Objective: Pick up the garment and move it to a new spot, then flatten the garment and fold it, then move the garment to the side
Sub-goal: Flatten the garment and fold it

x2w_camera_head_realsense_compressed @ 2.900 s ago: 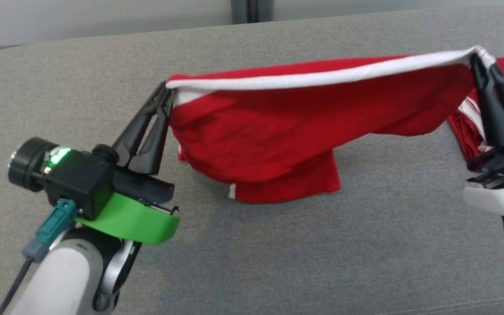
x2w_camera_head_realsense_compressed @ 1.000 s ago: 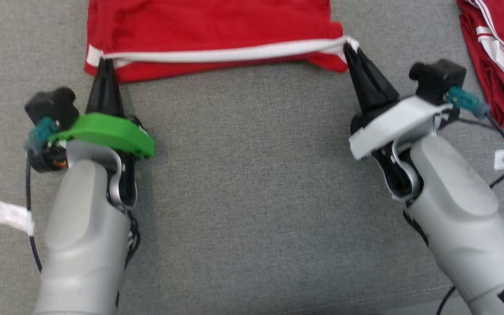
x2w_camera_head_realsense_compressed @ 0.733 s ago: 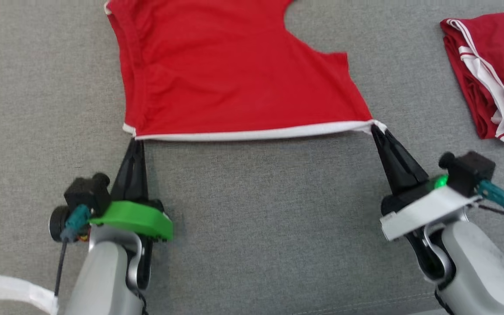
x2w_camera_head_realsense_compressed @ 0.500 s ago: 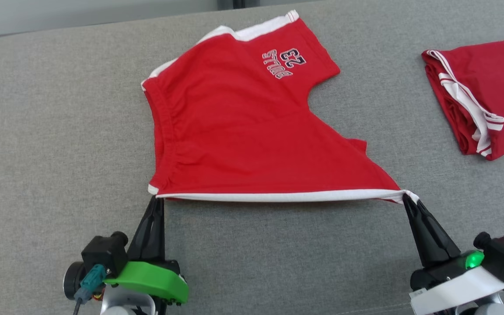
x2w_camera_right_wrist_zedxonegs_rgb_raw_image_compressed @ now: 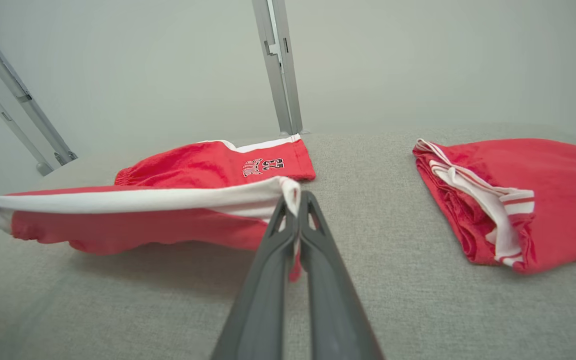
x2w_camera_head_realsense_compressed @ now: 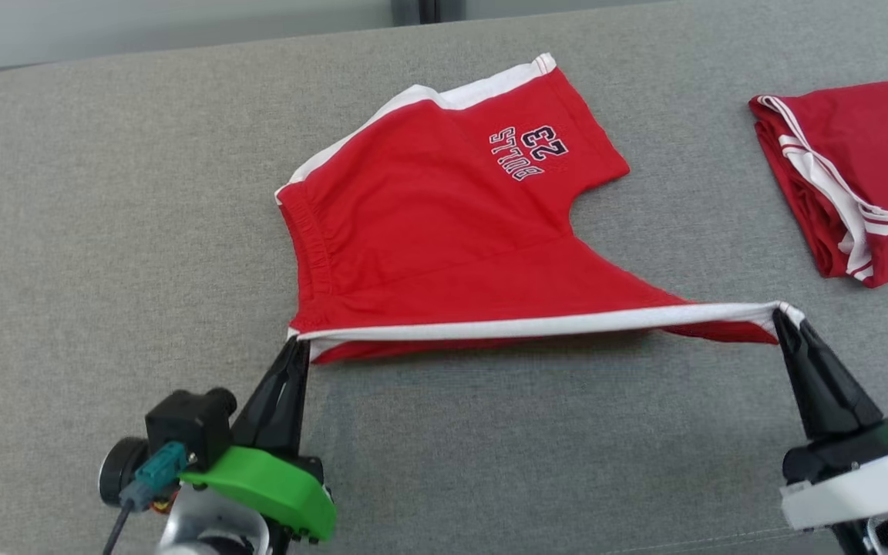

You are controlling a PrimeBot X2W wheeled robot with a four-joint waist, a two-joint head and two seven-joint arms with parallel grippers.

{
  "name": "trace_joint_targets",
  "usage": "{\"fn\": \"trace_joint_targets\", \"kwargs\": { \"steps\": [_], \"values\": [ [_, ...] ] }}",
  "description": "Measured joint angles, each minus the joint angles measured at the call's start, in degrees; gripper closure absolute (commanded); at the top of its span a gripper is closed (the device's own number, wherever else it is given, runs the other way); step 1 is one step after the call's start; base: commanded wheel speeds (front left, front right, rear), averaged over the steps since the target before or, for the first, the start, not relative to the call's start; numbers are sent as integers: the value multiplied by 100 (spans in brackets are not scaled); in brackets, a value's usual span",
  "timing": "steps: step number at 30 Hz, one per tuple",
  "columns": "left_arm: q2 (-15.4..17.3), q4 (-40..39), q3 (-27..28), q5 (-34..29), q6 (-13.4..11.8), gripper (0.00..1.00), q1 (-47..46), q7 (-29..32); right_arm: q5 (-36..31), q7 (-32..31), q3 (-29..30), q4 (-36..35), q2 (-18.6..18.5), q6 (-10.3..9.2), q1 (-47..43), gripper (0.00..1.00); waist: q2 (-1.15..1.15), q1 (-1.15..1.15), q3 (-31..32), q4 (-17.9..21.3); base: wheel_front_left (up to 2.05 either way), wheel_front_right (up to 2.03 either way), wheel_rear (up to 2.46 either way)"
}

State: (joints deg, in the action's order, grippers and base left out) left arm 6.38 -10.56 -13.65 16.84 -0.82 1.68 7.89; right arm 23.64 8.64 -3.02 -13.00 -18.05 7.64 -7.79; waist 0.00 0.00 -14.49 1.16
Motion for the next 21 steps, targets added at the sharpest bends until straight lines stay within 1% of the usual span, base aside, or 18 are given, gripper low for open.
{"fn": "trace_joint_targets", "kwargs": {
  "steps": [3, 8, 12, 17, 21],
  "values": [
    [43, 186, -13, 14, 114, 100, -506, 136, 103, -31, 15, 255, -288, 2, 591, 100, 0, 0, -195, -40, 0, 0, 0],
    [83, 611, -7, 64, 288, 100, -1491, 280, 393, -18, -215, 946, -811, 19, 2008, 100, 0, 0, -632, -102, 0, 0, 0],
    [78, 945, 30, -16, 330, 100, -2337, 136, 630, -101, -665, 1611, -1224, 22, 3279, 100, 0, 0, -1030, -187, 0, 0, 0],
    [-63, 1436, 30, -16, 343, 100, -3219, -147, 993, -222, -1280, 2576, -1517, 36, 4807, 100, 0, 0, -1500, -359, 0, 0, 0],
    [-156, 1969, -23, 54, 393, 100, -3763, -275, 1206, -286, -1814, 3365, -1586, 34, 5789, 100, 0, 1, -1777, -565, 0, 0, 0]
  ]
}}
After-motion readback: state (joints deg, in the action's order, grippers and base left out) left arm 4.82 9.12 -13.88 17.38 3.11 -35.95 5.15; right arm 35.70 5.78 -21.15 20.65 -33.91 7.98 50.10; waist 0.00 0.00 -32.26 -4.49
